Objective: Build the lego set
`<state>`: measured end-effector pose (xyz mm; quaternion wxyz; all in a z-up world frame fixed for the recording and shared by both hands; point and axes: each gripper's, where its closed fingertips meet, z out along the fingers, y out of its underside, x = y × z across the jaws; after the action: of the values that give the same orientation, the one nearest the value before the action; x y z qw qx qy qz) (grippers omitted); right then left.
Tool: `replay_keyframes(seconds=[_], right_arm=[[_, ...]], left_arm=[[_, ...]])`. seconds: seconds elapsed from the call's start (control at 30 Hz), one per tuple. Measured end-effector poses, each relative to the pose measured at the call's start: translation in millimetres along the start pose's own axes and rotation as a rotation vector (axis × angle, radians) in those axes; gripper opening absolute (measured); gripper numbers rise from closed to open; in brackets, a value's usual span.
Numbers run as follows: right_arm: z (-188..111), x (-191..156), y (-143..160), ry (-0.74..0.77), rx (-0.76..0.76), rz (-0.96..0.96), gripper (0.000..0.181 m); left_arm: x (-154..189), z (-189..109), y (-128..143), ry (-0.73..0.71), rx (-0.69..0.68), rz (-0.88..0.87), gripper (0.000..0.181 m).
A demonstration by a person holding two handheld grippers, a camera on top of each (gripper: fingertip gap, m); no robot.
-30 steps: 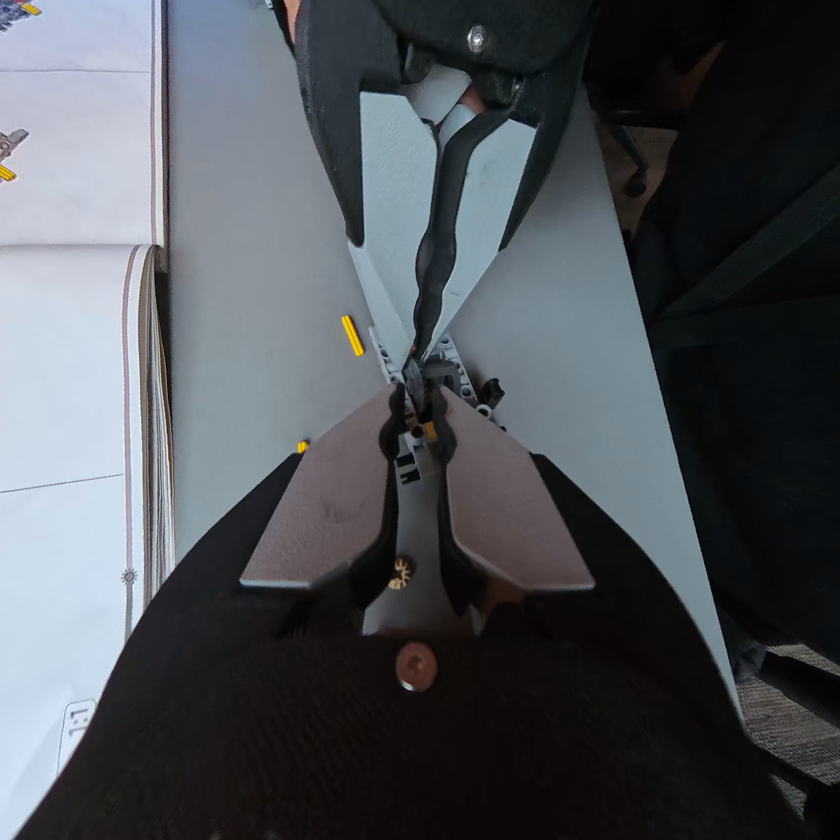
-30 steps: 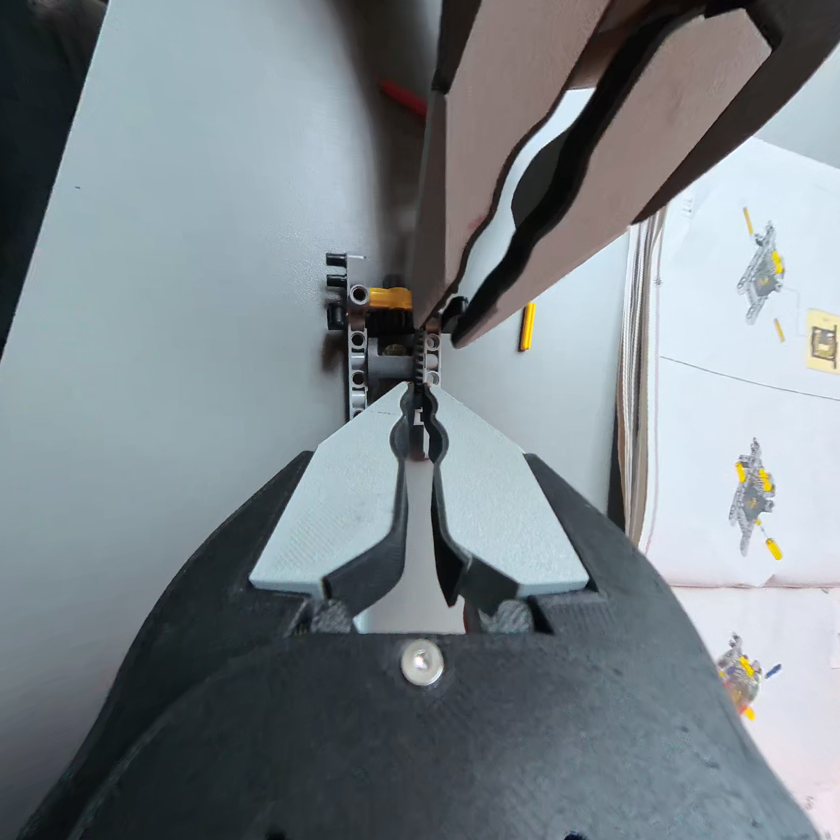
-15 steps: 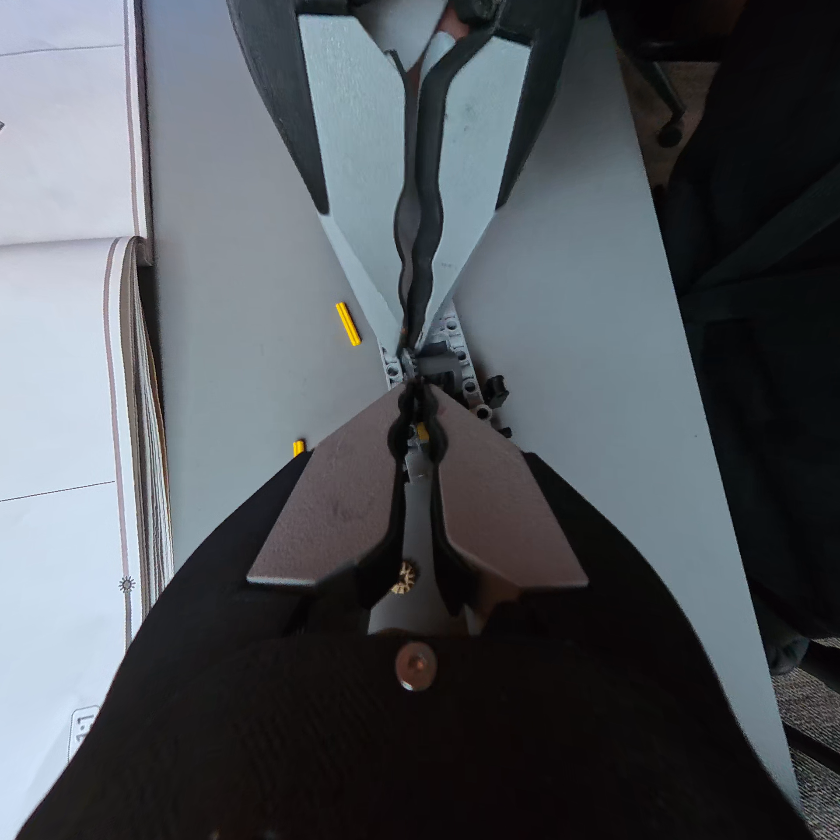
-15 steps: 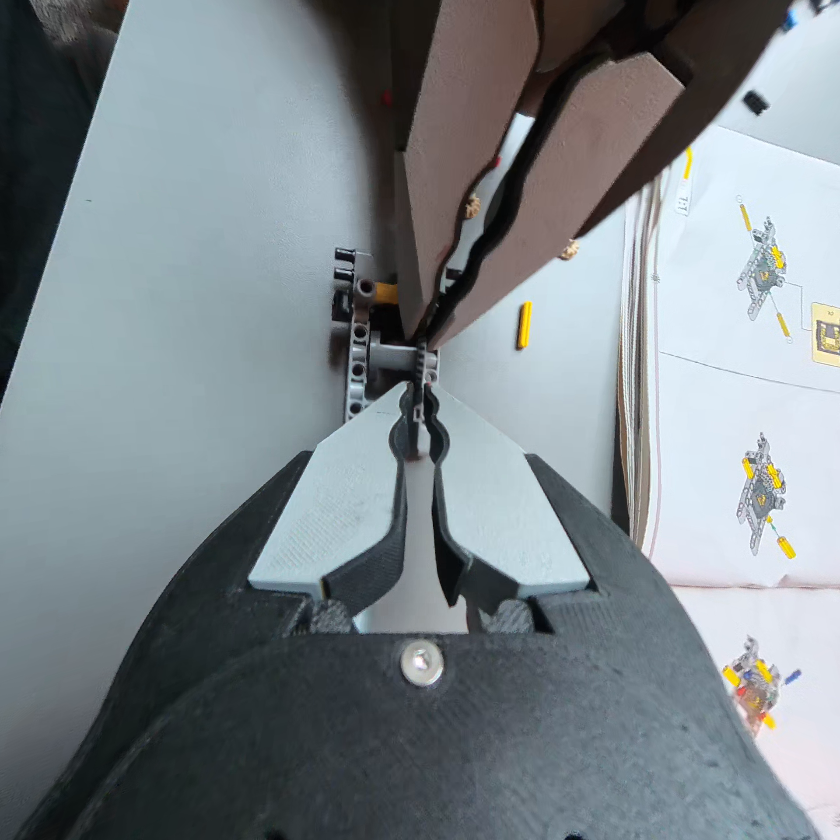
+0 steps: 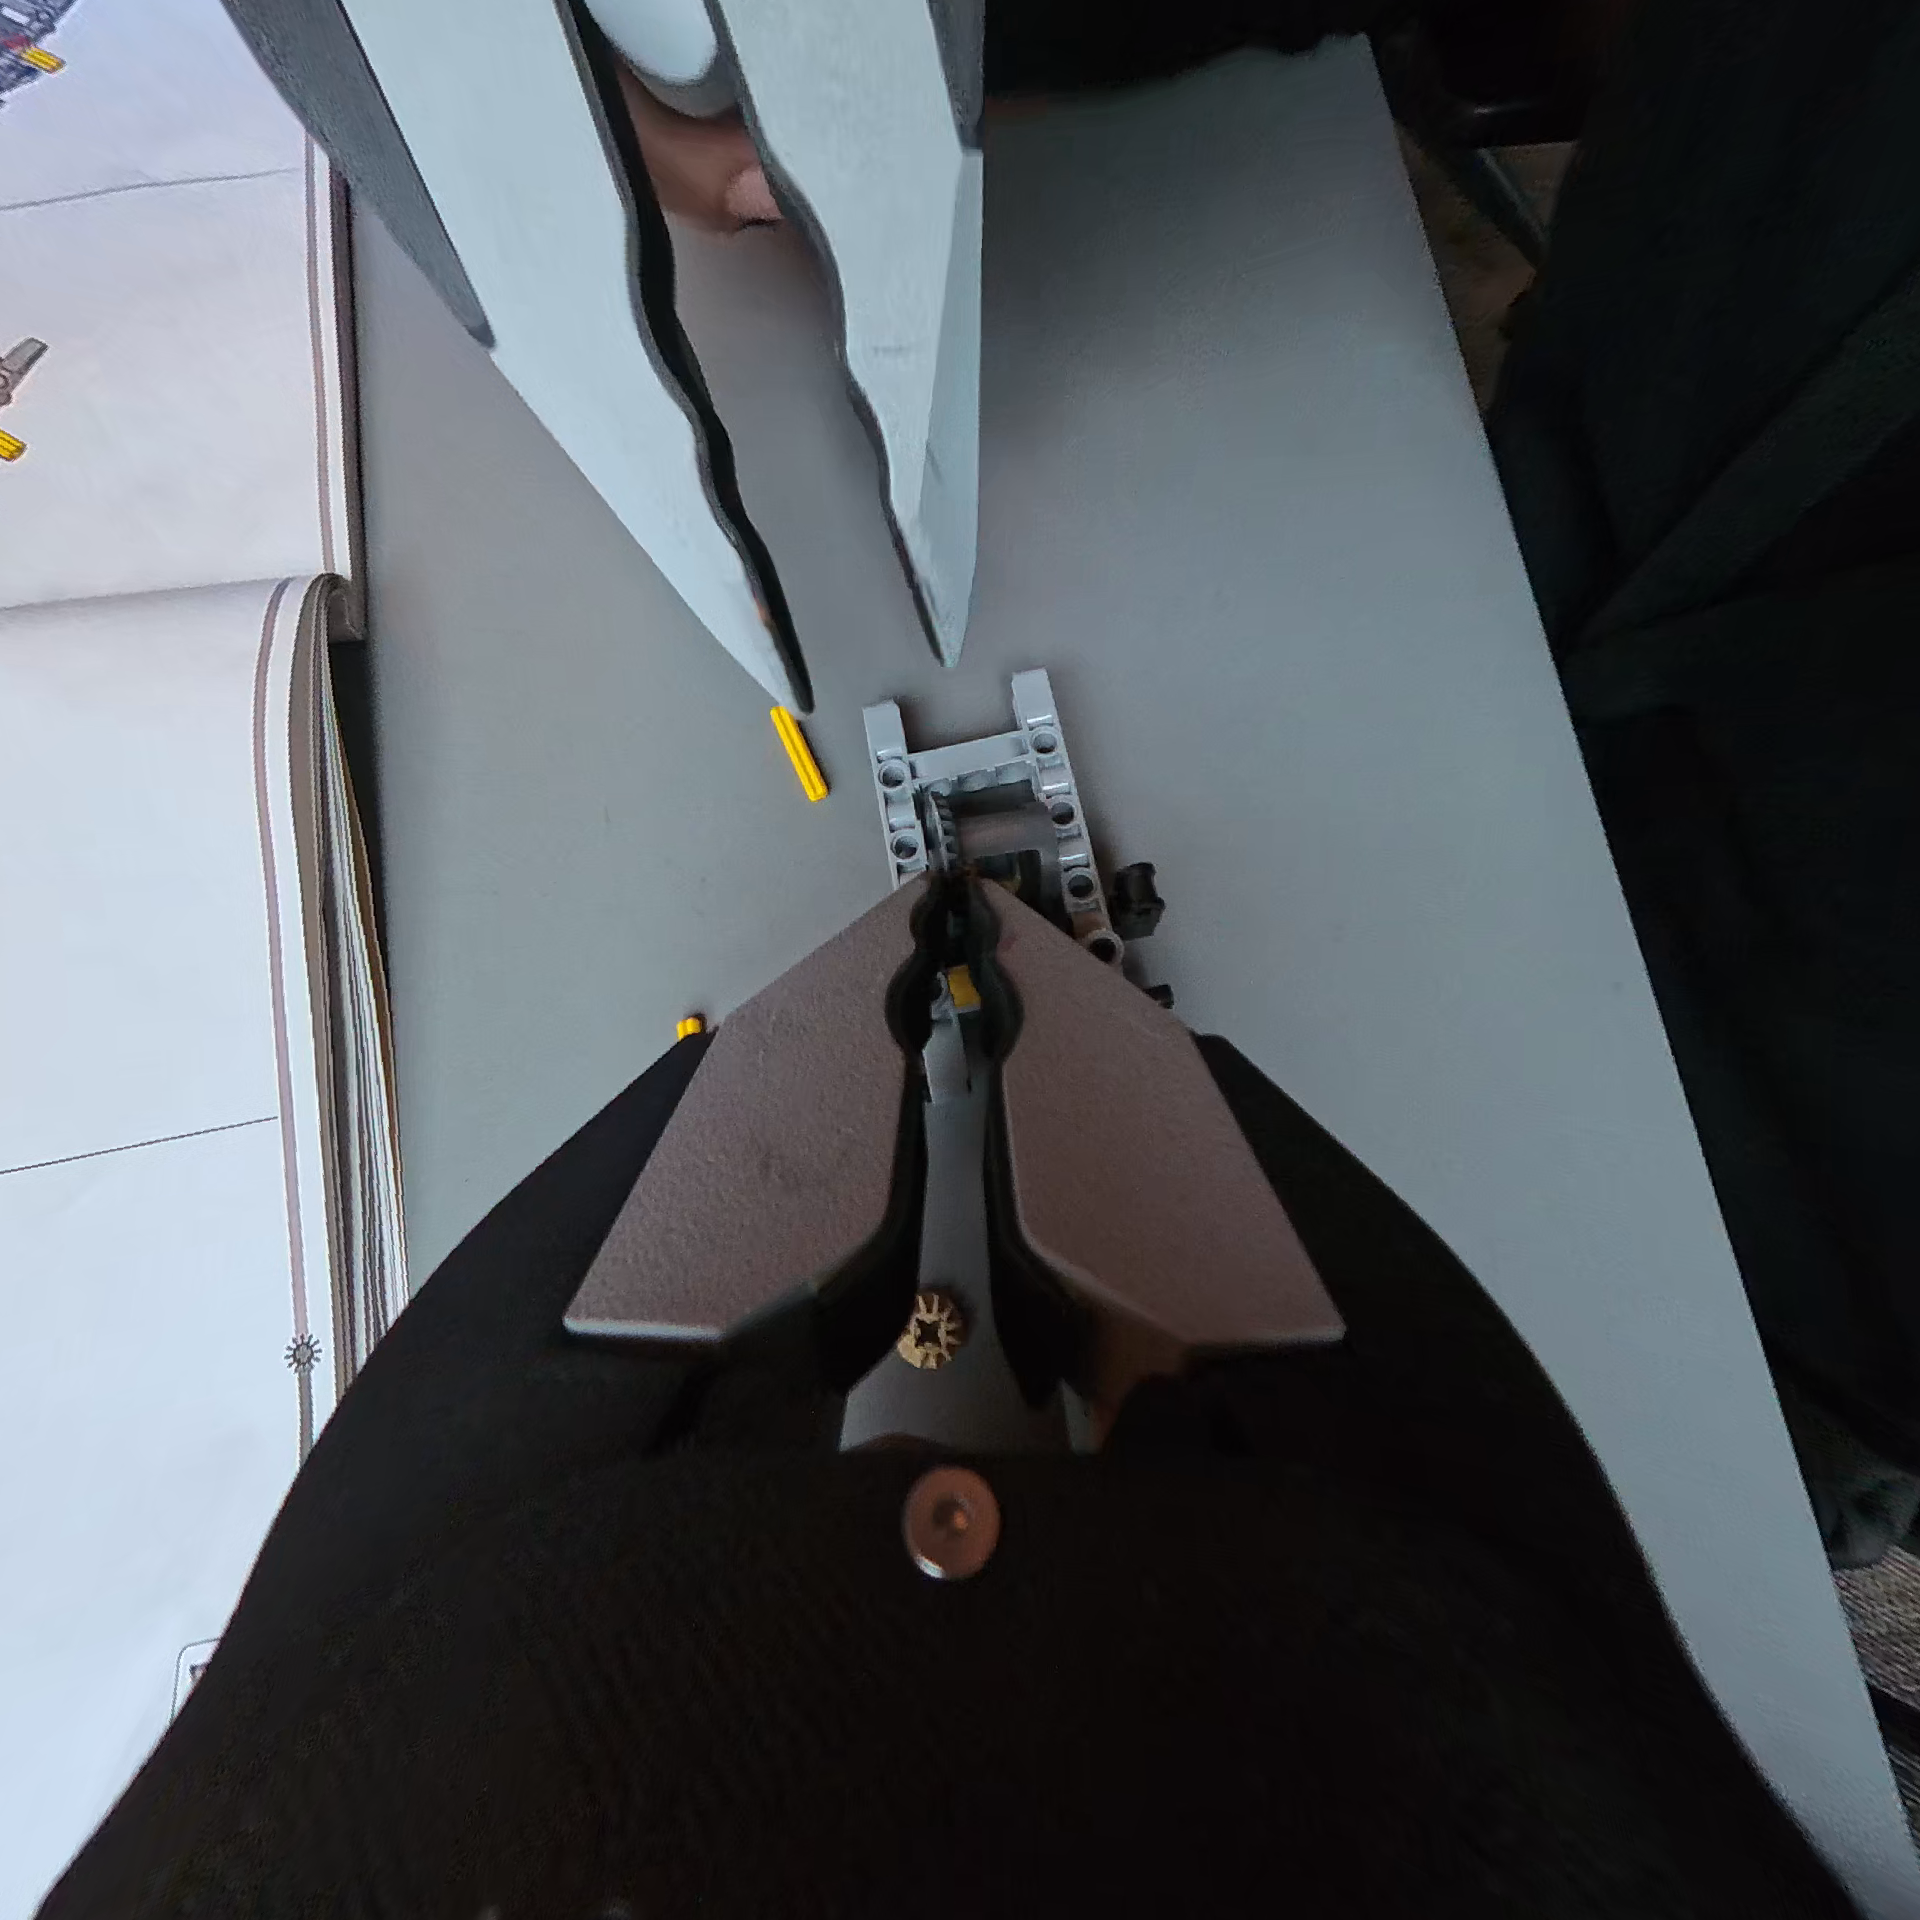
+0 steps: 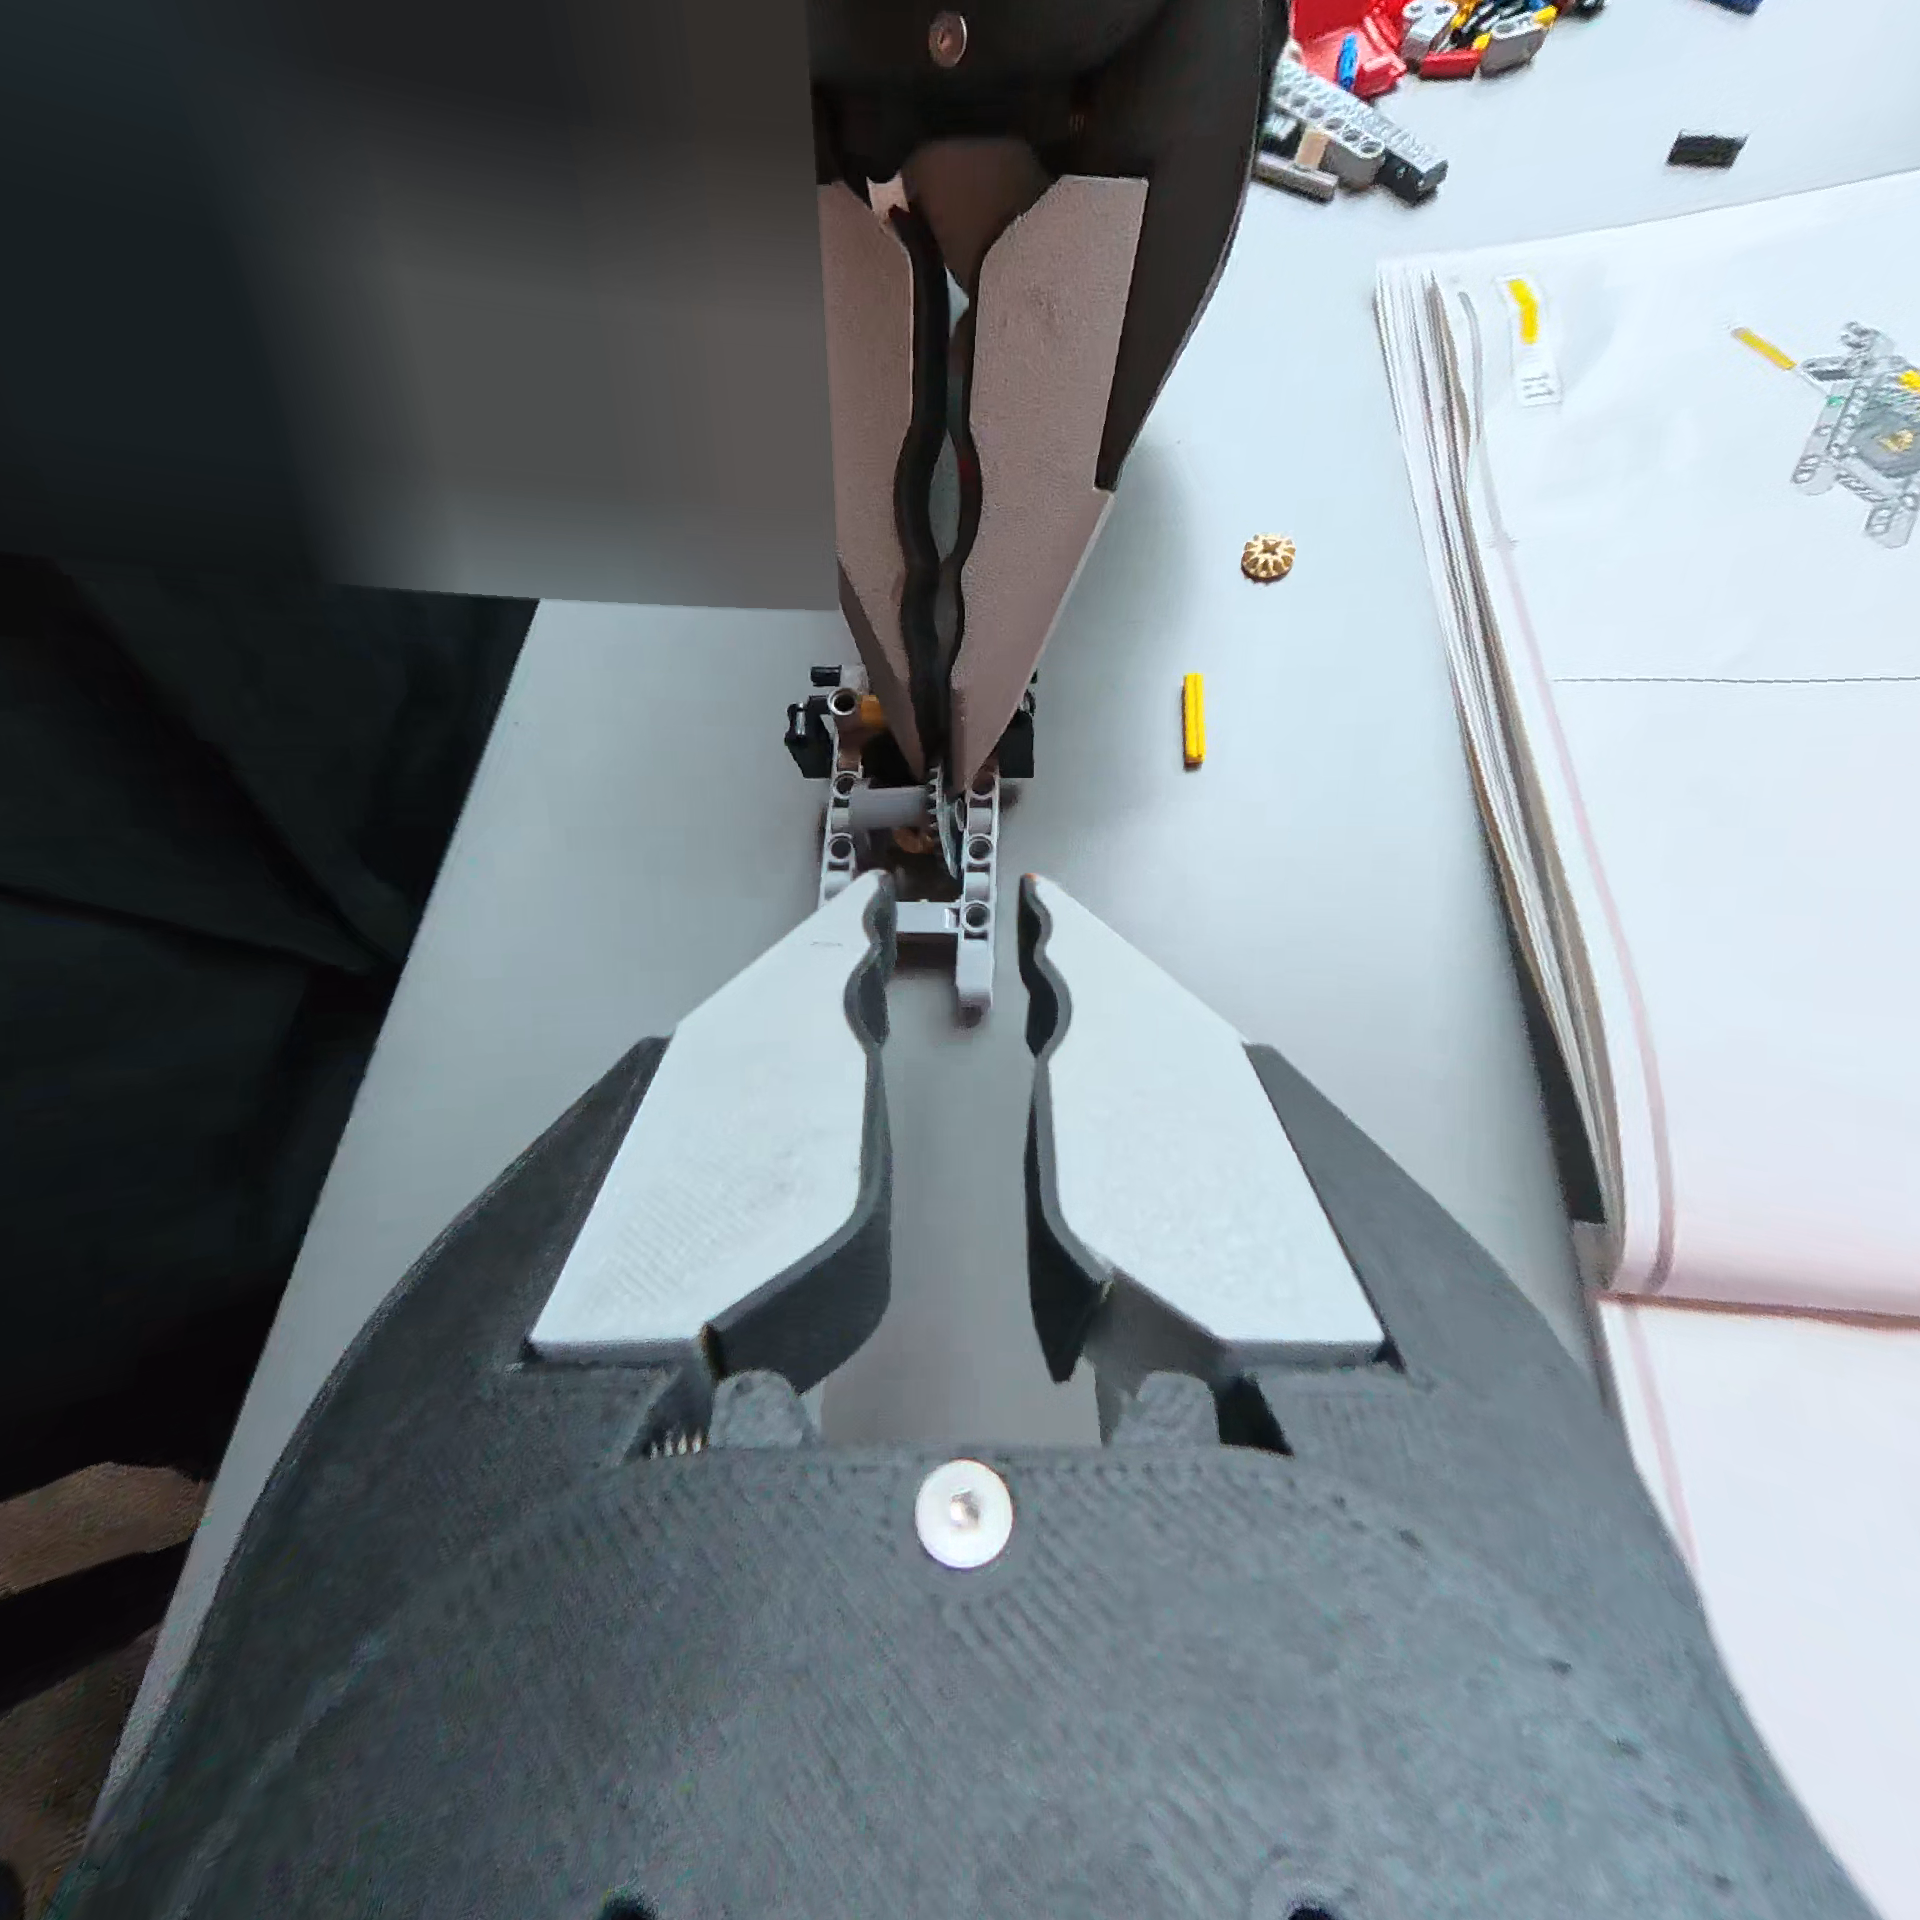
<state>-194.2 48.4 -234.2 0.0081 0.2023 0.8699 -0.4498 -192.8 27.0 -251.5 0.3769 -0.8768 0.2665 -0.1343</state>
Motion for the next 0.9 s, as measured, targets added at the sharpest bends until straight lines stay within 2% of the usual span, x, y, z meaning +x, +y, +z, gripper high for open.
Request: replay_keyframes(seconds=[0.17, 0.3, 0.37, 0.63, 0.77, 0.9], right_arm=[[13.0, 1.3, 13.3, 0.031, -0.078, -0.036, 0.016], [16.7, -6.9, -2.5, 0.007, 0.014, -0.068, 0.005], [19.7, -4.3, 2.2, 0.03, -0.012, -0.088, 0.0], [26.8, -4.7, 3.2, 0.031, -0.033, -0.098, 0.0], [28.1, -6.1, 0.5, 0.036, -0.039, -0.106, 0.0], [28.2, -6.1, 0.4, 0.044, -0.046, -0.104, 0.0]], left_arm=[[-0.3, 0.2, -0.4, -0.005, 0.017, 0.017, 0.0], [-0.5, 0.8, -0.7, -0.007, 0.025, 0.026, 0.0], [-0.9, 0.6, -0.5, -0.005, 0.025, 0.022, 0.0], [0.2, -0.9, 1.8, 0.015, 0.015, -0.002, 0.0], [0.4, -3.1, -1.1, 0.026, 0.026, -0.024, 0.015], [2.7, -3.6, 0.4, 0.033, 0.015, -0.014, 0.006]])
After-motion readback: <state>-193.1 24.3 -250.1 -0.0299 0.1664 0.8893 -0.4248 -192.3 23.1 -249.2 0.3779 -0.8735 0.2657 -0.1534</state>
